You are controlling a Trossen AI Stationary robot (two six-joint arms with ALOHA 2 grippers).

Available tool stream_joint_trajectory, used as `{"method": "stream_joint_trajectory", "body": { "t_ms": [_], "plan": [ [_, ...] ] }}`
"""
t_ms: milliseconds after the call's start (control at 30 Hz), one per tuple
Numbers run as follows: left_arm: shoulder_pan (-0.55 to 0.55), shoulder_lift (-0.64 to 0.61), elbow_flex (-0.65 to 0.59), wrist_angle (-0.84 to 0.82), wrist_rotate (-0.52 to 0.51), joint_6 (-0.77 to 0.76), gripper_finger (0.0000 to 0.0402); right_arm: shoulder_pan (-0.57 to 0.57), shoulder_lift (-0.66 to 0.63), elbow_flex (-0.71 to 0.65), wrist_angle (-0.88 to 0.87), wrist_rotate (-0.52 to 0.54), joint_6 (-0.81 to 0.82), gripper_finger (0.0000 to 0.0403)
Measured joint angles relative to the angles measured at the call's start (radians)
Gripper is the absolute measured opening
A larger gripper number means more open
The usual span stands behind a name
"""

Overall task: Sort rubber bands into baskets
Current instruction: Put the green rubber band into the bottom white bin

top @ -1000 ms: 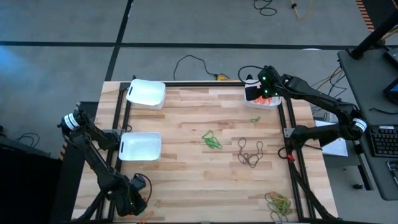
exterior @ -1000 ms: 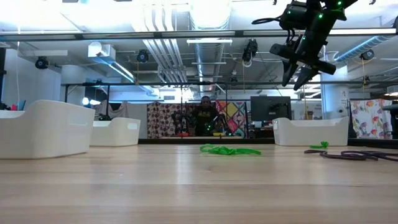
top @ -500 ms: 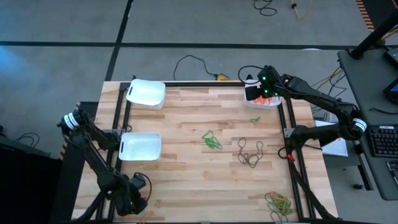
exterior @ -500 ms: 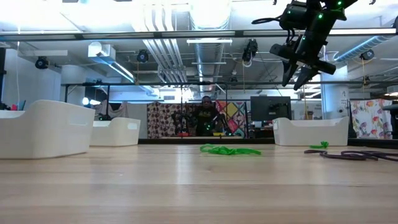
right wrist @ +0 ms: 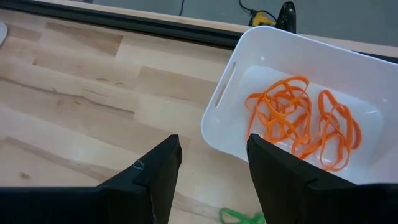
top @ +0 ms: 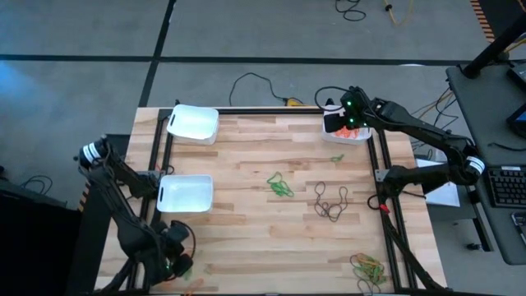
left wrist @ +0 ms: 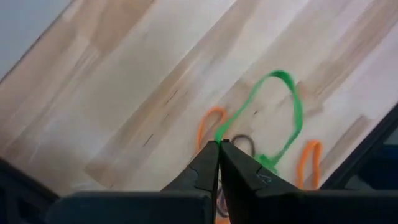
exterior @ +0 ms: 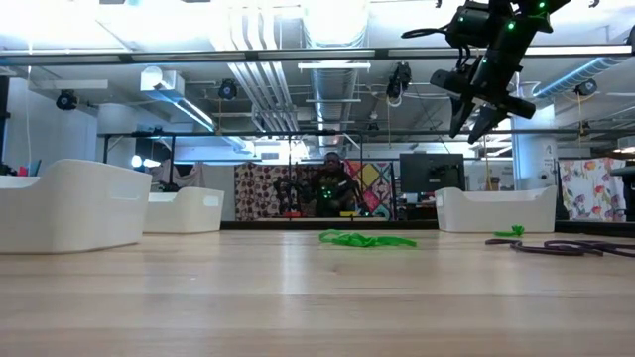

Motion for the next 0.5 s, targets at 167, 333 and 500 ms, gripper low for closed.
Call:
{"method": "stream_joint_trajectory", "body": {
  "t_ms": [167, 333, 500],
  "plan": [
    [0.005, -0.060, 0.000, -0.055, -0.096, -0.016, 0.0000, 0.000, 0.000, 0.000, 0.000, -0.009, 0.001, 0.0178],
    [0.007, -0.137, 0.000, -0.141, -0.144, -0.037, 0.0000, 0.000, 0.000, 0.000, 0.000, -0.014, 0.001, 0.0178],
    [0.007, -0.203, 0.000, -0.166, -0.200, -0.025, 0.0000, 0.000, 0.000, 0.000, 0.000, -0.016, 0.001, 0.0178]
  ]
}}
